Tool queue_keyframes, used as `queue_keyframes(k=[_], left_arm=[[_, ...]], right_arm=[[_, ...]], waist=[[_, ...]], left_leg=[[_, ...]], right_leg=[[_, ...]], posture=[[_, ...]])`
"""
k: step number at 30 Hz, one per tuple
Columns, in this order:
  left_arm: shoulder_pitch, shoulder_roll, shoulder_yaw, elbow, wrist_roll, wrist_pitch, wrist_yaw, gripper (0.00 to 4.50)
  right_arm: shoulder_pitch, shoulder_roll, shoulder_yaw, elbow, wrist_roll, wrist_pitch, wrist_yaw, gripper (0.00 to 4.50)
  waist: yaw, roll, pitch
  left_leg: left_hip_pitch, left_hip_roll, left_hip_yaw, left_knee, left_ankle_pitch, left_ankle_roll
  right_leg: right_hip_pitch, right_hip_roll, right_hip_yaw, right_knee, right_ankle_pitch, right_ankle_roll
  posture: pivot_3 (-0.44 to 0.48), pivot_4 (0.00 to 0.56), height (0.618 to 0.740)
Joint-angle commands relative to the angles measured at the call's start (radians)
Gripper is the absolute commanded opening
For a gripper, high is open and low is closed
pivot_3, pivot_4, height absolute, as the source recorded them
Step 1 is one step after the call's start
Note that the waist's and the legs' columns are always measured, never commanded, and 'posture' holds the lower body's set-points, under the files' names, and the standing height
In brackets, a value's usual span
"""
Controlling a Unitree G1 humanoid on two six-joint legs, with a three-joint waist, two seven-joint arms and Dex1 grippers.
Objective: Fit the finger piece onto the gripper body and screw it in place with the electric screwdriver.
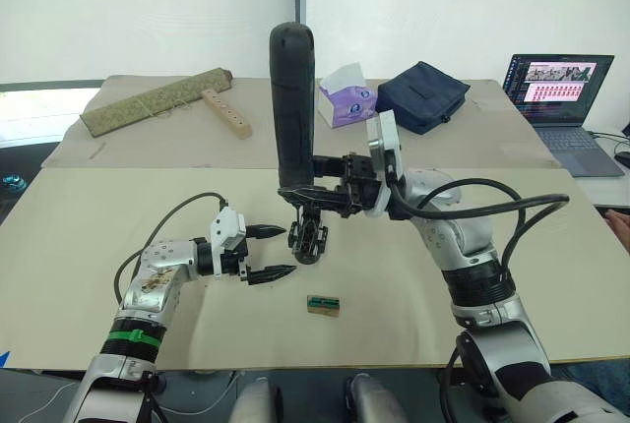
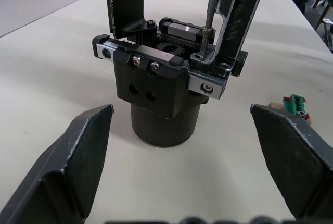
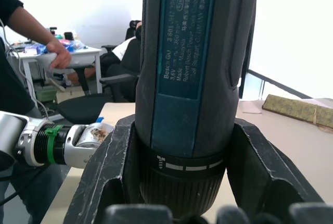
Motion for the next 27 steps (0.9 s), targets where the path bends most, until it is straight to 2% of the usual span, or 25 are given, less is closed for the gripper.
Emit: queue_keyframes(k=[1, 27], left_arm=[[-0.005, -0.004, 0.001, -0.016, 0.000, -0.016, 0.001, 4.50], [-0.005, -0.024, 0.003, 0.017, 0.013, -0.038, 0.002, 4.50]], right_arm=[[-0.040, -0.001, -0.020, -0.025, 0.011, -0.013, 0.009, 1.92], [-0.056, 0.013, -0.024, 0.000, -0.017, -0.031, -0.003, 1.92]], waist=[[0.000, 0.000, 0.000], [0.000, 0.000, 0.000]], left_leg=[[0.000, 0.000, 0.000, 0.000, 0.000, 0.000], [0.000, 0.000, 0.000, 0.000, 0.000, 0.000]], right_leg=[[0.000, 0.000, 0.000, 0.000, 0.000, 0.000], [0.000, 0.000, 0.000, 0.000, 0.000, 0.000]], posture=[[0.000, 0.150, 0.740], [0.000, 0.150, 0.740]])
